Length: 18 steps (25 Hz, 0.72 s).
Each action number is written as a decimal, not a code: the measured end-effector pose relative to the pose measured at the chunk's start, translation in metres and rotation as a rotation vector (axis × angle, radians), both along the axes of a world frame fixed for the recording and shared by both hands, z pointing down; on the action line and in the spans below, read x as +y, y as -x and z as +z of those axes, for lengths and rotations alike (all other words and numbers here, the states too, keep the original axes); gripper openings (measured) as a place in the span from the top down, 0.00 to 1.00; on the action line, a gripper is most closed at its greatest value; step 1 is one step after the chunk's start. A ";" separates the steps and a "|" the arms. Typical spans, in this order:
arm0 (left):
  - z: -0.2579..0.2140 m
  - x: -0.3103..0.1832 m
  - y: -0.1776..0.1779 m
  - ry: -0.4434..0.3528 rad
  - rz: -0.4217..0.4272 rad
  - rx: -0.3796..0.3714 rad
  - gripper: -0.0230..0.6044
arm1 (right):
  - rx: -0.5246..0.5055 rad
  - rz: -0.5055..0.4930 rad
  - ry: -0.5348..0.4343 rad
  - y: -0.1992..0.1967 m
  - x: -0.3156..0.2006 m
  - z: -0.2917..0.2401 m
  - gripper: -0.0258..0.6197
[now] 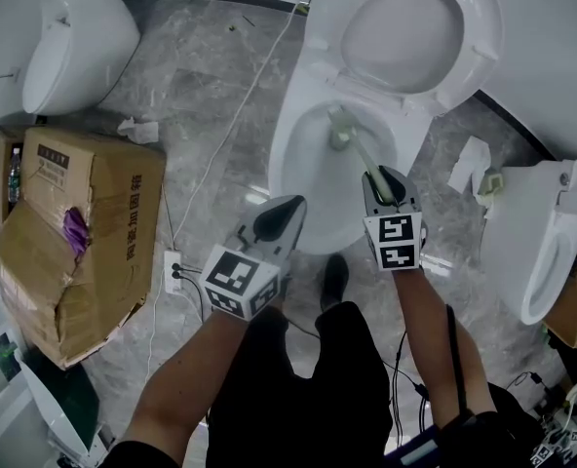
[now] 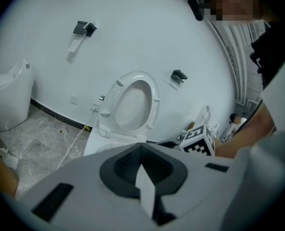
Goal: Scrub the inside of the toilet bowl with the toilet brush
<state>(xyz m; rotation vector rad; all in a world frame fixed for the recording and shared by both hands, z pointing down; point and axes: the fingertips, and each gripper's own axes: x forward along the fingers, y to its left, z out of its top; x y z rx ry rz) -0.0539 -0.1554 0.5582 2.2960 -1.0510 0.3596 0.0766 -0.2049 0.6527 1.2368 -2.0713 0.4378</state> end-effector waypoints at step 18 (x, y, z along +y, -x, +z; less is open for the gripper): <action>0.007 0.029 -0.019 0.016 0.043 -0.012 0.95 | 0.047 0.100 0.012 -0.056 0.024 -0.001 0.78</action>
